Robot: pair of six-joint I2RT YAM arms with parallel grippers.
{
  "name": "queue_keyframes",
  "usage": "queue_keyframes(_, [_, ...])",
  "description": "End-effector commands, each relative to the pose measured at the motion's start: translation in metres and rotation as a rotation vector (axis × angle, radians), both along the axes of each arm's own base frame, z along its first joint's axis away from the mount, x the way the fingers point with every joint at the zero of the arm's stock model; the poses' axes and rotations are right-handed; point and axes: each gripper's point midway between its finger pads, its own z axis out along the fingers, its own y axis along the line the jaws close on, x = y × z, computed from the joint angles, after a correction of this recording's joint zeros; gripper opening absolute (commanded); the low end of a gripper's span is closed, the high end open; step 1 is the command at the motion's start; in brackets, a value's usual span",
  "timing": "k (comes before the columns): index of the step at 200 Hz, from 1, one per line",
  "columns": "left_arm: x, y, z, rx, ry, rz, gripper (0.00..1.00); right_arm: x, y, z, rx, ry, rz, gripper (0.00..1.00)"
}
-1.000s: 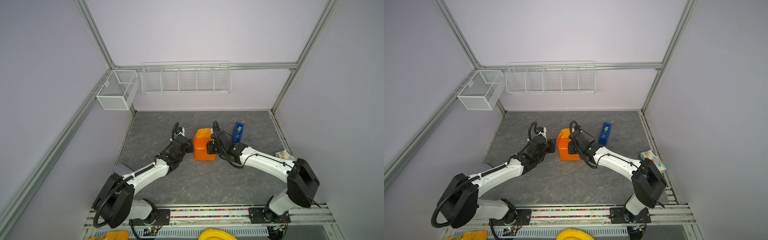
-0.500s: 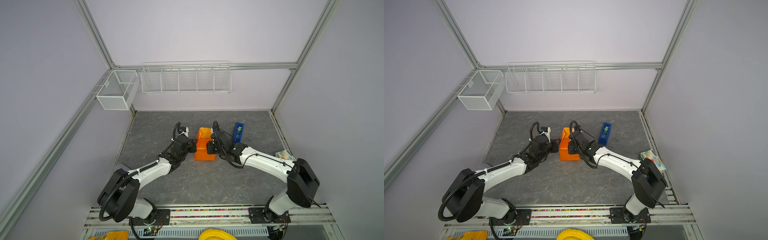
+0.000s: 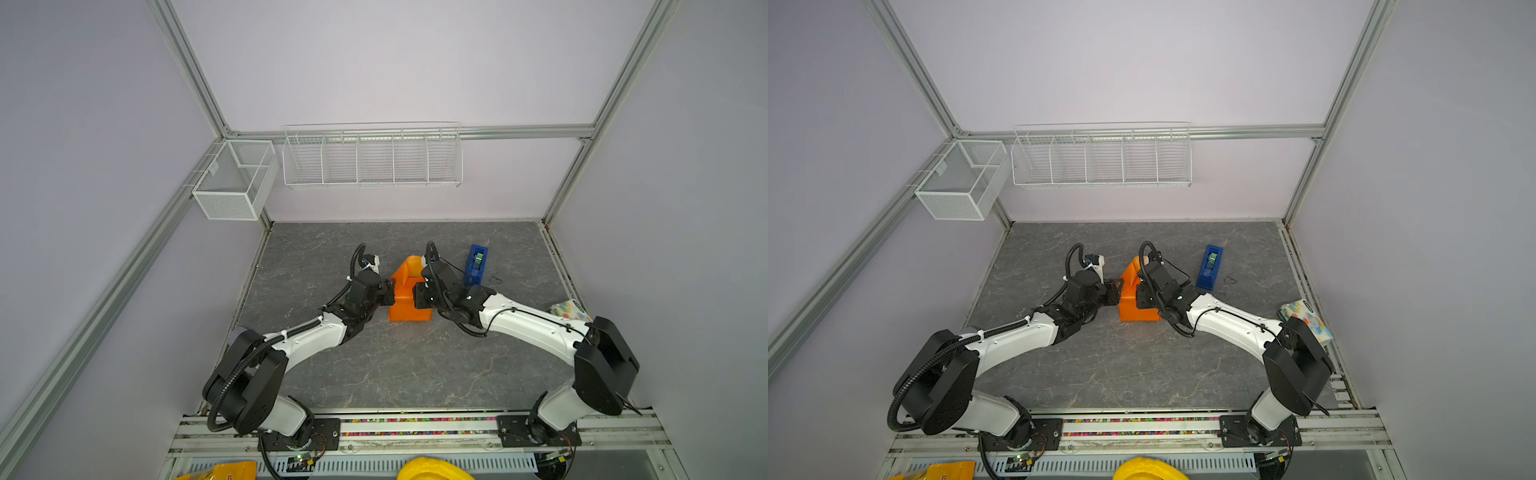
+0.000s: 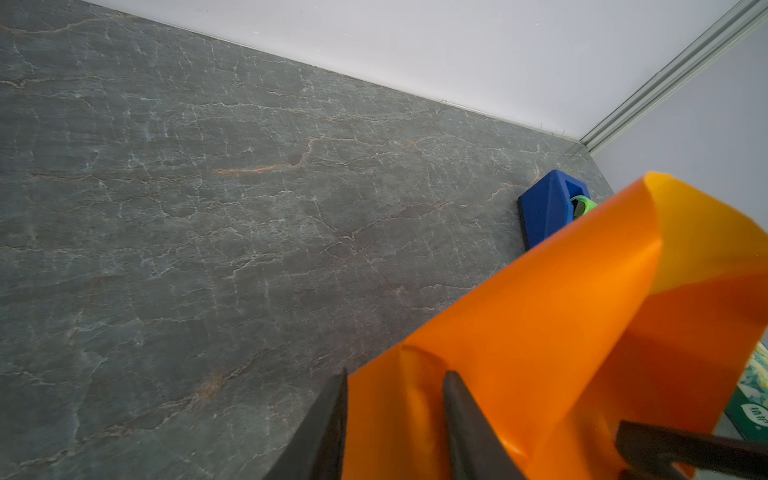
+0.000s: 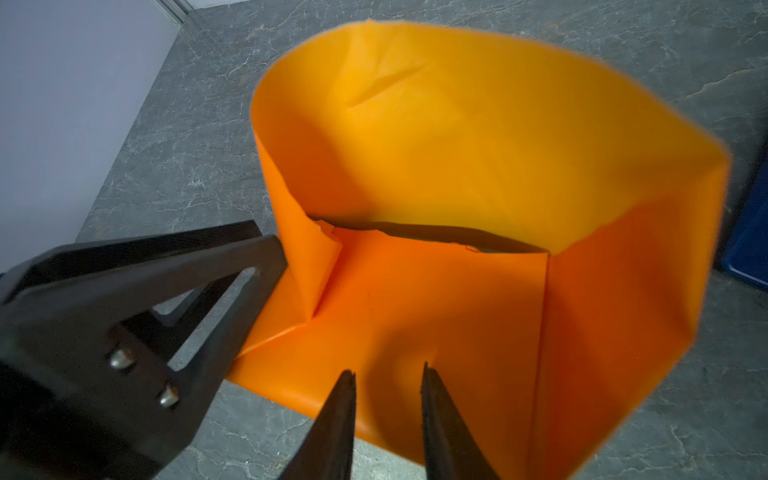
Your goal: Wrap the gift box in paper
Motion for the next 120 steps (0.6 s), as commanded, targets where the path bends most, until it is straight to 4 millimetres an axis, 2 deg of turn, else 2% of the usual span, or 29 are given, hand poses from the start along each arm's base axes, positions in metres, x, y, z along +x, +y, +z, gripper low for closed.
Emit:
queue_keyframes(1, [0.006, 0.001, -0.002, 0.030, 0.007, 0.013, 0.41, -0.008, -0.012, -0.025, -0.075, 0.067, -0.002, 0.31])
queue_keyframes(63, [0.014, -0.013, -0.005, 0.029, 0.025, -0.020, 0.51, -0.009, -0.010, -0.024, -0.068, 0.069, 0.001, 0.31])
queue_keyframes(120, [0.004, -0.021, -0.016, 0.016, 0.076, -0.078, 0.53, -0.010, -0.011, -0.021, -0.066, 0.063, 0.001, 0.31])
